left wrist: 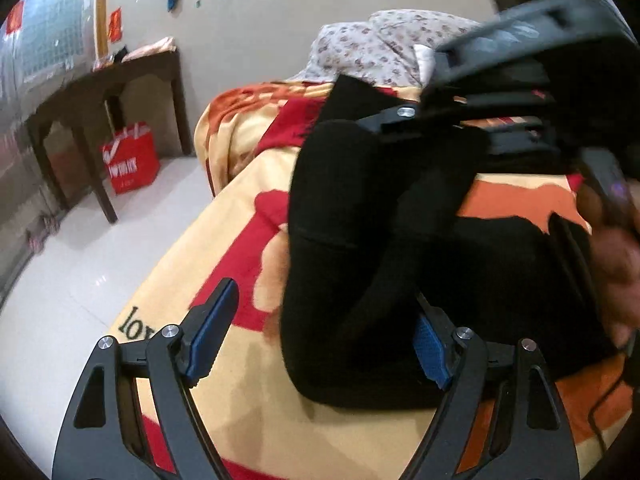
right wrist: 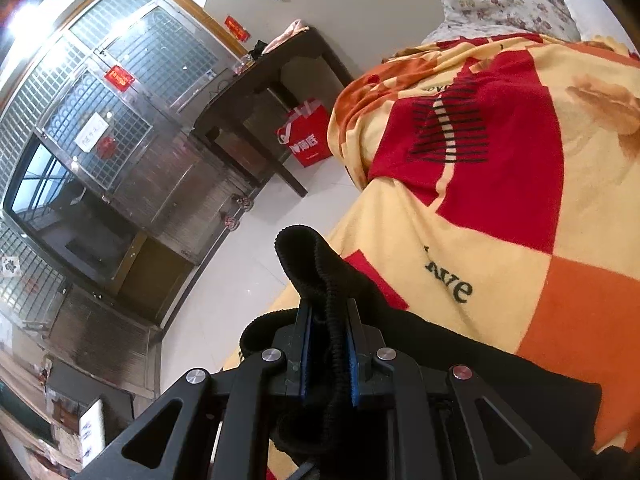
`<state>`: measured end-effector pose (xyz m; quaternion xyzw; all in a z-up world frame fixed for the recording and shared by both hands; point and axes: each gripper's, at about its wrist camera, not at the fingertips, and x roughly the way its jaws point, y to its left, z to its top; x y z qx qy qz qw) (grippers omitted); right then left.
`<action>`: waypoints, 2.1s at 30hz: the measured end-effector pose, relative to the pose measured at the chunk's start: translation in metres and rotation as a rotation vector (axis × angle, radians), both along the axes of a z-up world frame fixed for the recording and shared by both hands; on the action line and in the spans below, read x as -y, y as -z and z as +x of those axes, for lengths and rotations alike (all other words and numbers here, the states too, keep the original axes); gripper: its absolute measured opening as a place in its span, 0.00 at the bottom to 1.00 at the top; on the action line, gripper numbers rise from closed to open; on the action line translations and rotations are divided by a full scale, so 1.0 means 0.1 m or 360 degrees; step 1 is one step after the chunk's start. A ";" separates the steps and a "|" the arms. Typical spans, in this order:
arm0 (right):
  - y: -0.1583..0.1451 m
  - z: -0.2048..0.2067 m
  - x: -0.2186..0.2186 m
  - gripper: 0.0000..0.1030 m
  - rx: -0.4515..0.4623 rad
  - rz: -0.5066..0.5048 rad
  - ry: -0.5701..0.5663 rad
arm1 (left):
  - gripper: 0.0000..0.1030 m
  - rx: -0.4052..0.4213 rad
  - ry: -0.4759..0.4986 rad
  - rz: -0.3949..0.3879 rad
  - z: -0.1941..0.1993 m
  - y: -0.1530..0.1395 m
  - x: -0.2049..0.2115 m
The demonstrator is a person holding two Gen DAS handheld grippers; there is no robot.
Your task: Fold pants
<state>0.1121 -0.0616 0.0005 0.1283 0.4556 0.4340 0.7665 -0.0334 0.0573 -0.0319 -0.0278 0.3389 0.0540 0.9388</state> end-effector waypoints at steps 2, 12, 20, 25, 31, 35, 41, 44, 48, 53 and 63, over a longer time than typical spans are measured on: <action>0.02 0.01 0.00 0.13 -0.0004 0.0011 -0.0001 | 0.79 -0.0009 0.0029 -0.0037 0.03 0.01 -0.01; -0.20 -0.15 0.40 0.12 0.0082 0.0125 0.0082 | 0.23 0.0054 0.0283 -0.0223 -0.01 -0.31 0.24; -0.49 -0.68 1.58 0.12 0.0226 0.0184 0.0315 | 0.23 0.0115 0.0614 -0.0157 -0.19 -0.48 1.17; -0.06 -0.78 2.29 0.12 0.0074 0.0095 0.0607 | 0.30 -0.0030 0.0775 -0.0121 -0.16 -0.25 1.75; 0.30 -0.79 2.71 0.23 -0.0025 -0.0193 0.0906 | 0.33 -0.0161 0.0909 -0.0113 -0.23 -0.39 1.73; 0.04 -0.93 2.88 0.27 0.0070 -0.0136 0.0944 | 0.59 -0.0121 0.0909 -0.0229 -0.32 -0.61 1.38; -0.34 -1.02 2.41 0.32 0.0267 -0.0063 0.0651 | 0.65 -0.0029 0.0903 -0.0147 -0.42 -0.74 1.27; -0.36 -1.04 2.13 0.32 0.0280 -0.0074 0.0525 | 0.65 -0.0102 0.0871 -0.0167 -0.35 -0.63 1.24; -0.08 -1.26 1.72 0.32 0.0248 -0.0380 0.0360 | 0.65 -0.0141 0.0718 -0.0086 -0.28 -0.50 1.12; 0.17 -1.60 1.95 0.33 0.0271 -0.0512 0.0365 | 0.65 -0.0223 0.0685 -0.0015 -0.23 -0.22 1.13; 0.32 -1.10 2.32 0.48 0.0118 -0.0346 0.0673 | 0.72 -0.0203 0.0654 -0.0032 -0.22 -0.18 1.12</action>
